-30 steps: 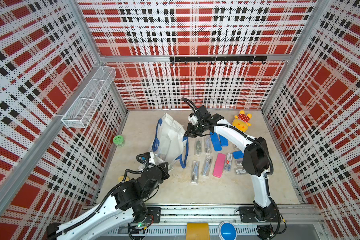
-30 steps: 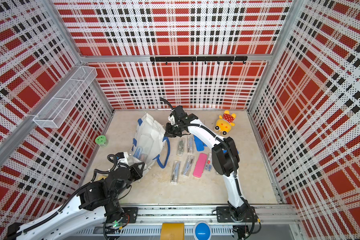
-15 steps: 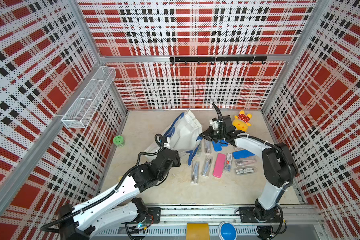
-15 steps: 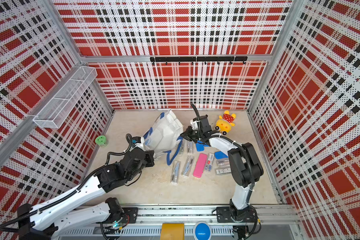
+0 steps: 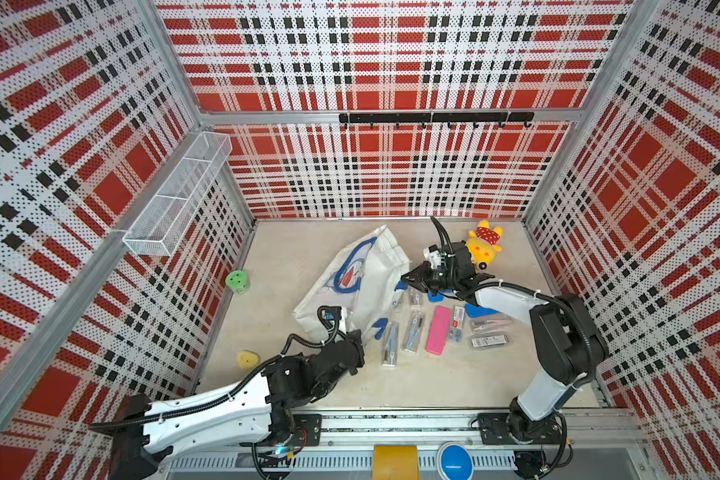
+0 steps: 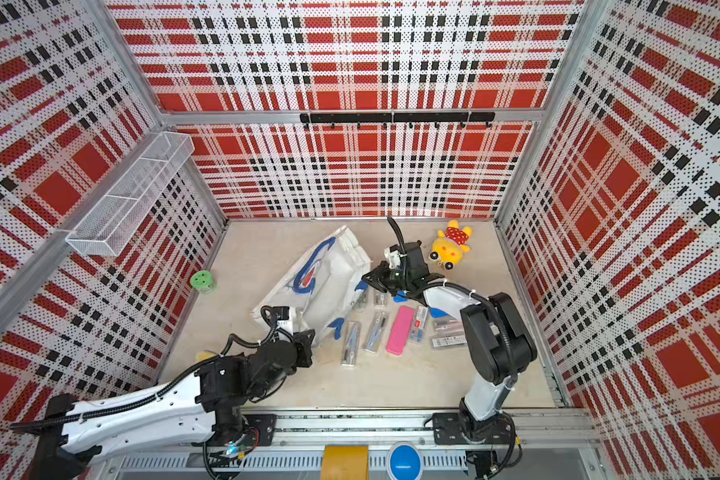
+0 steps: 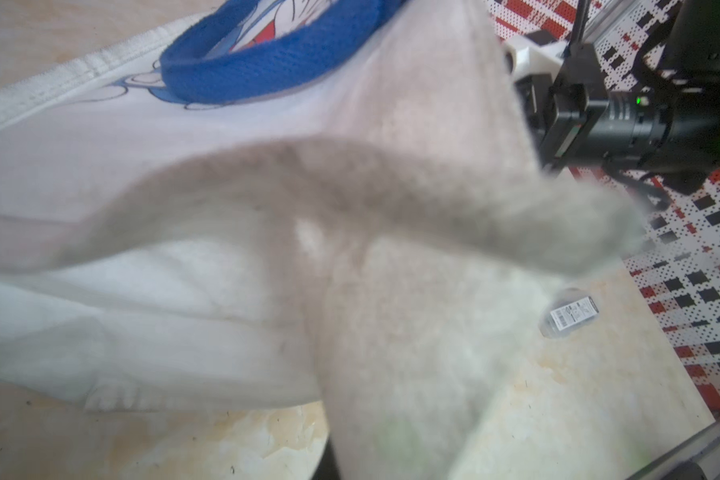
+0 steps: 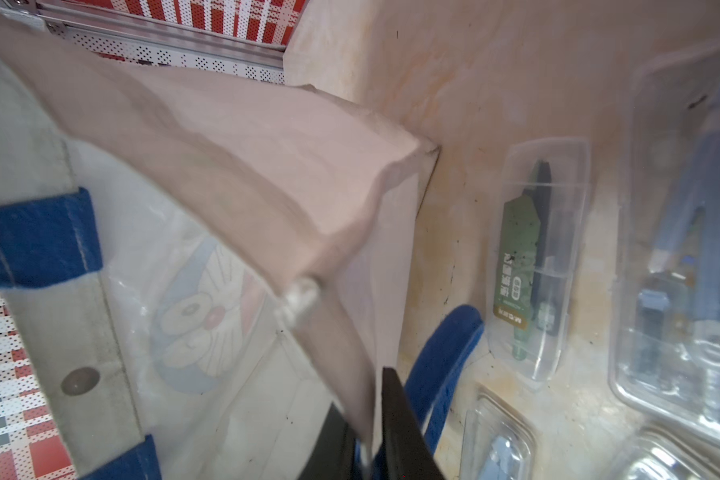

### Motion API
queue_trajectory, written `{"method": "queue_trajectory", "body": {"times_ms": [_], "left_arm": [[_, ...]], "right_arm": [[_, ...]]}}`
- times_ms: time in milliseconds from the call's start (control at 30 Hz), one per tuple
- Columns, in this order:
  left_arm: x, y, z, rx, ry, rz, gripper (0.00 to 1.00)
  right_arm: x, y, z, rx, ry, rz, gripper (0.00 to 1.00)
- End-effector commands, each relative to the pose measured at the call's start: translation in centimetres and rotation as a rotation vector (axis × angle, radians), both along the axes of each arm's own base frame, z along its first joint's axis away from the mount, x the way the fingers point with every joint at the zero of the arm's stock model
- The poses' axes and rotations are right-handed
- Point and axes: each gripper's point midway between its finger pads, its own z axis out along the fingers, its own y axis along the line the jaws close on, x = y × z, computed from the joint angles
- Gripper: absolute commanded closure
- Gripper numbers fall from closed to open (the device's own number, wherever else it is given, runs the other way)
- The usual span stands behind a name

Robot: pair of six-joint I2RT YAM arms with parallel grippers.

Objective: Take out the compass set from the canvas bag
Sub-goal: Adjust the canvas bag at the center of the board.

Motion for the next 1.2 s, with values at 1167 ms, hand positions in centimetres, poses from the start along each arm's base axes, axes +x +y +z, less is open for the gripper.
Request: {"method": "queue_trajectory", "body": {"times_ms": [1167], "left_arm": [[-1.4,-1.1,0.4,0.032,-0.022,0.029,1.00]], "right_arm": [[-4.2,16.7,-0.6,0.053,0.264,0.152,0.66]]}}
